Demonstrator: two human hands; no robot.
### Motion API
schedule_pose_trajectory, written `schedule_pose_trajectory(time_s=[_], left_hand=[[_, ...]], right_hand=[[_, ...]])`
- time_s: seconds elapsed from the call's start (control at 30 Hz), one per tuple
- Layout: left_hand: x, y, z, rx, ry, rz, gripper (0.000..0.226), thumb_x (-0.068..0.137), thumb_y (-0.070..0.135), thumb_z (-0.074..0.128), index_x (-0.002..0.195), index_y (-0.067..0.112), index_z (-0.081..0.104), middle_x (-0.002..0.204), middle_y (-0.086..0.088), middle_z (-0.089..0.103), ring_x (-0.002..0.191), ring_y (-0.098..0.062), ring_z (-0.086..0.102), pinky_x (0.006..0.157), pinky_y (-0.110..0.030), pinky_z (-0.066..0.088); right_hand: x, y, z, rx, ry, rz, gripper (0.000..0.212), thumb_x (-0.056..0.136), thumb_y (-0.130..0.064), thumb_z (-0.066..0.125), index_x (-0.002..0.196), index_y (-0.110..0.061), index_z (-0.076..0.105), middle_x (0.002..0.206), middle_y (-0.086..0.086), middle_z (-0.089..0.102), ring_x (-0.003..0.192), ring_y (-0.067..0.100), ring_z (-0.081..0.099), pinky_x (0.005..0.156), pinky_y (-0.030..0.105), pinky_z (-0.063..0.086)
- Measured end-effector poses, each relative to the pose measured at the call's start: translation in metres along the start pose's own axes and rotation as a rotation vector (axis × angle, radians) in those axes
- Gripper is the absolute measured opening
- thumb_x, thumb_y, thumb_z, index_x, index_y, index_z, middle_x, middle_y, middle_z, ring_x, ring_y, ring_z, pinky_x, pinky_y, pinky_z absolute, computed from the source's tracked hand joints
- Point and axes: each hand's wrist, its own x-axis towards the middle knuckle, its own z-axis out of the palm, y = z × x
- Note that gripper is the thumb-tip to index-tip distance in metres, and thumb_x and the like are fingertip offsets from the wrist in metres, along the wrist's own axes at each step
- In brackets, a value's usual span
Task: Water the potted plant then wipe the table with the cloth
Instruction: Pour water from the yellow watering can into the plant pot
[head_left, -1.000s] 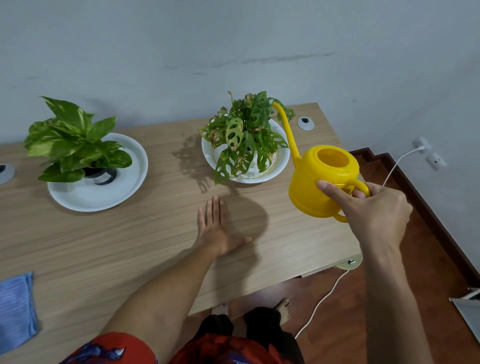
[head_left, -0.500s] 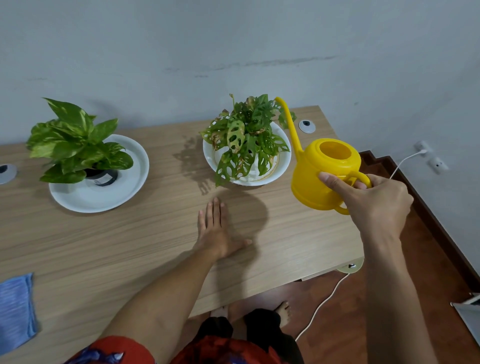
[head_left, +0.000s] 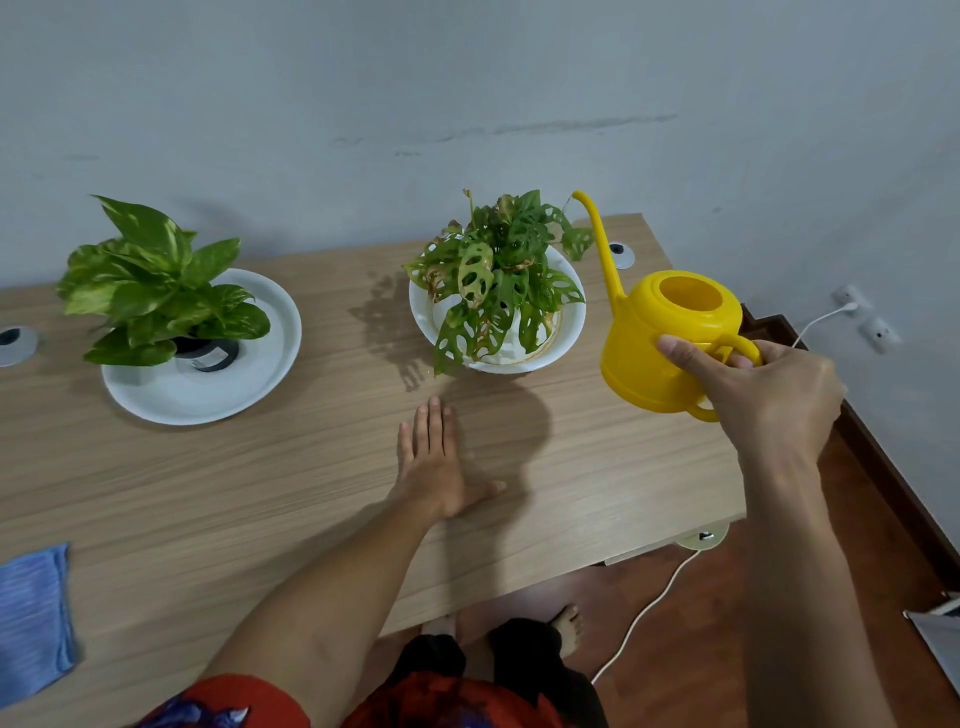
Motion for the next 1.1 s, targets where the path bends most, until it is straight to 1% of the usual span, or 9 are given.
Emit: schedule_pose_trajectory(time_s=[0.07, 0.27, 0.4, 0.5, 0.6, 0.73, 0.9, 1.0, 1.1], left_hand=[[0.000, 0.000, 0.000, 0.002, 0.000, 0.000, 0.148, 0.054, 0.106, 0.022, 0.151, 0.008, -0.031, 0.155, -0.011, -0.045, 0.142, -0.024, -0.045, 0.115, -0.051, -0.029], [0.000, 0.000, 0.000, -0.004, -0.001, -0.003, 0.146, 0.053, 0.106, 0.024, 0.146, 0.010, -0.036, 0.153, -0.010, -0.048, 0.141, -0.024, -0.046, 0.116, -0.052, -0.028], [-0.002, -0.001, 0.000, -0.004, 0.000, 0.000, 0.144, 0.055, 0.106, 0.025, 0.142, 0.012, -0.040, 0.154, -0.010, -0.047, 0.140, -0.023, -0.047, 0.116, -0.051, -0.028], [-0.001, -0.001, -0.001, -0.006, -0.009, 0.001, 0.143, 0.056, 0.105, 0.027, 0.145, 0.012, -0.038, 0.154, -0.010, -0.046, 0.141, -0.023, -0.046, 0.115, -0.050, -0.030], [-0.002, 0.000, -0.002, -0.006, -0.013, 0.000, 0.144, 0.057, 0.103, 0.029, 0.150, 0.012, -0.033, 0.155, -0.009, -0.045, 0.141, -0.023, -0.047, 0.112, -0.049, -0.033], [-0.002, 0.000, -0.001, -0.014, -0.001, -0.003, 0.144, 0.058, 0.103, 0.031, 0.152, 0.012, -0.030, 0.157, -0.009, -0.043, 0.143, -0.023, -0.044, 0.114, -0.049, -0.031], [-0.001, 0.000, -0.001, -0.009, -0.004, -0.002, 0.143, 0.060, 0.100, 0.035, 0.153, 0.011, -0.029, 0.158, -0.010, -0.042, 0.144, -0.024, -0.042, 0.117, -0.052, -0.025], [-0.001, -0.001, 0.000, -0.008, -0.011, 0.003, 0.142, 0.061, 0.098, 0.035, 0.153, 0.011, -0.028, 0.158, -0.010, -0.041, 0.144, -0.024, -0.042, 0.117, -0.052, -0.026], [0.000, -0.001, 0.000, -0.006, -0.016, 0.008, 0.139, 0.065, 0.095, 0.038, 0.153, 0.011, -0.030, 0.157, -0.010, -0.043, 0.143, -0.024, -0.043, 0.116, -0.052, -0.027]], right_hand=[[0.000, -0.001, -0.001, 0.007, 0.002, -0.001, 0.061, 0.048, -0.080, 0.073, 0.065, -0.024, 0.058, 0.056, -0.018, 0.051, 0.064, 0.016, 0.061, 0.071, 0.041, 0.057], [-0.002, -0.002, -0.002, 0.022, 0.003, -0.005, 0.056, 0.048, -0.081, 0.071, 0.062, -0.032, 0.047, 0.057, -0.021, 0.050, 0.059, 0.007, 0.057, 0.069, 0.036, 0.054], [-0.003, -0.004, -0.001, 0.046, -0.004, -0.020, 0.059, 0.044, -0.086, 0.064, 0.064, -0.032, 0.051, 0.057, -0.021, 0.051, 0.058, -0.002, 0.053, 0.058, 0.024, 0.044], [-0.003, -0.005, 0.000, 0.020, -0.017, -0.038, 0.055, 0.048, -0.083, 0.069, 0.062, -0.033, 0.053, 0.059, -0.015, 0.055, 0.061, 0.009, 0.061, 0.061, 0.032, 0.053], [-0.004, -0.007, 0.002, -0.007, -0.012, -0.047, 0.061, 0.046, -0.084, 0.067, 0.068, -0.028, 0.055, 0.064, -0.006, 0.059, 0.065, 0.015, 0.064, 0.069, 0.041, 0.058], [-0.005, -0.011, 0.003, 0.020, -0.019, -0.049, 0.066, 0.042, -0.088, 0.061, 0.070, -0.028, 0.056, 0.064, -0.006, 0.059, 0.067, 0.015, 0.064, 0.069, 0.040, 0.058], [-0.003, -0.011, 0.006, 0.014, -0.028, -0.052, 0.068, 0.049, -0.082, 0.070, 0.067, -0.017, 0.066, 0.063, -0.006, 0.063, 0.066, 0.018, 0.066, 0.067, 0.040, 0.058], [-0.002, -0.015, 0.007, 0.013, -0.035, -0.054, 0.073, 0.045, -0.085, 0.066, 0.069, -0.015, 0.068, 0.061, -0.004, 0.063, 0.063, 0.018, 0.064, 0.062, 0.034, 0.053], [-0.003, -0.018, 0.007, 0.016, -0.045, -0.056, 0.077, 0.043, -0.086, 0.064, 0.072, -0.014, 0.069, 0.062, -0.003, 0.064, 0.064, 0.019, 0.065, 0.063, 0.035, 0.055]])
